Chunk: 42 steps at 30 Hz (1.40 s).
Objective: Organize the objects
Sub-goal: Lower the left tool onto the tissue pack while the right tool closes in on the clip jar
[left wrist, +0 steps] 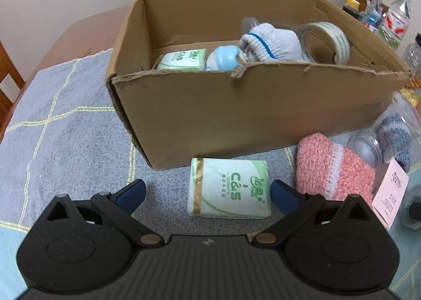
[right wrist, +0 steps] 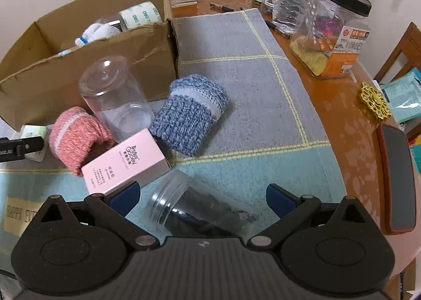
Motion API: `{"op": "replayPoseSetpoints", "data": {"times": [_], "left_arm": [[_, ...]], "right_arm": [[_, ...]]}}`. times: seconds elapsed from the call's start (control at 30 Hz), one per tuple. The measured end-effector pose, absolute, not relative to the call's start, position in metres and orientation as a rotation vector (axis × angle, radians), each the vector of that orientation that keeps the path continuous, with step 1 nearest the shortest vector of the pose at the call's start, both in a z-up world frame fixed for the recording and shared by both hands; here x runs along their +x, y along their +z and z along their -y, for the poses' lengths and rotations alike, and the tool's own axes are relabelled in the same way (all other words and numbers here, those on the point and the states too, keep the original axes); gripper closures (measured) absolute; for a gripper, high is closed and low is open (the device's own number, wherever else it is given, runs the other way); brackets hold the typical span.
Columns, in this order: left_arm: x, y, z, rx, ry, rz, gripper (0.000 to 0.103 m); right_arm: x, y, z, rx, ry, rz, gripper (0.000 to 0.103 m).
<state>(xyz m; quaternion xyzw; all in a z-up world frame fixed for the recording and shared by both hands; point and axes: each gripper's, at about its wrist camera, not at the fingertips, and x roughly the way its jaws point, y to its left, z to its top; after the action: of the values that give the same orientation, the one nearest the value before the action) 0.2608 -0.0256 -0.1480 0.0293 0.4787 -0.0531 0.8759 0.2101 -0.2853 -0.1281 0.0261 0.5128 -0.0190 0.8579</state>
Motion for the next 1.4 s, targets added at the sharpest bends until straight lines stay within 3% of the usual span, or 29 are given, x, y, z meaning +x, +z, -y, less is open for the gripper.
{"op": "replayPoseSetpoints", "data": {"times": [0.53, 1.07, 1.4], "left_arm": [[0.263, -0.158, 0.03, 0.12, -0.146, -1.014, 0.002], [0.265, -0.16, 0.032, 0.078, -0.137, -1.01, 0.004], [0.27, -0.158, 0.047, 0.081, -0.17, -0.994, 0.015]], "right_arm": [[0.174, -0.139, 0.309, 0.117, -0.136, -1.116, 0.0], [0.188, -0.142, 0.309, -0.038, 0.048, -1.069, 0.0], [0.206, -0.135, 0.301, 0.031, 0.151, -1.077, 0.0]]}}
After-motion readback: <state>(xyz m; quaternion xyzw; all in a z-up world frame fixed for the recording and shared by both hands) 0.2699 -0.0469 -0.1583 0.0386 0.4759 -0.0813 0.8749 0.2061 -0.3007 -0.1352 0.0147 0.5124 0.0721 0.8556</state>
